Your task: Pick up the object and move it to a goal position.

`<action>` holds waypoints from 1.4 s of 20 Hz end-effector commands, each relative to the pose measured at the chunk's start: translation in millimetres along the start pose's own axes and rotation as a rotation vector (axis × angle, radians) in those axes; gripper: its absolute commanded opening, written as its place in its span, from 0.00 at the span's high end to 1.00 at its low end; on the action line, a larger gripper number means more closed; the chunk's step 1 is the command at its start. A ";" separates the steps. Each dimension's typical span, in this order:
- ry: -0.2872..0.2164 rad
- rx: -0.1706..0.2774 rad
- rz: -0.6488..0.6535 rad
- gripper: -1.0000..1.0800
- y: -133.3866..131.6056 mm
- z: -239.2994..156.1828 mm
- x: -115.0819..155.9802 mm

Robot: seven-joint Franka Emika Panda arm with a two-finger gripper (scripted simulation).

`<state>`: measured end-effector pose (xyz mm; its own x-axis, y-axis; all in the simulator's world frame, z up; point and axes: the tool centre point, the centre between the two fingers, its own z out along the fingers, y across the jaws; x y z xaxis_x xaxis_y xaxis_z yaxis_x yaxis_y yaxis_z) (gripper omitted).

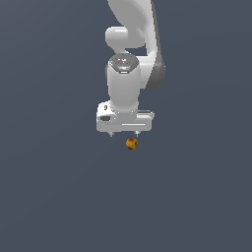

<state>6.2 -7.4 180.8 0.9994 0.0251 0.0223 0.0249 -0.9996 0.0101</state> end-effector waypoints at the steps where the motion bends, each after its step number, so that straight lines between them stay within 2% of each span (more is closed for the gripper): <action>1: 0.000 0.000 0.000 0.04 0.0 0.0 0.0; 13: -0.003 -0.024 -0.028 0.04 22.6 2.2 -1.4; 20: -0.003 -0.020 0.002 0.04 17.0 8.7 -3.4; 28: -0.007 -0.010 0.108 0.04 1.6 31.4 -11.9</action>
<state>-2.8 -13.2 154.5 0.9981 -0.0591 0.0178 -0.0594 -0.9980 0.0203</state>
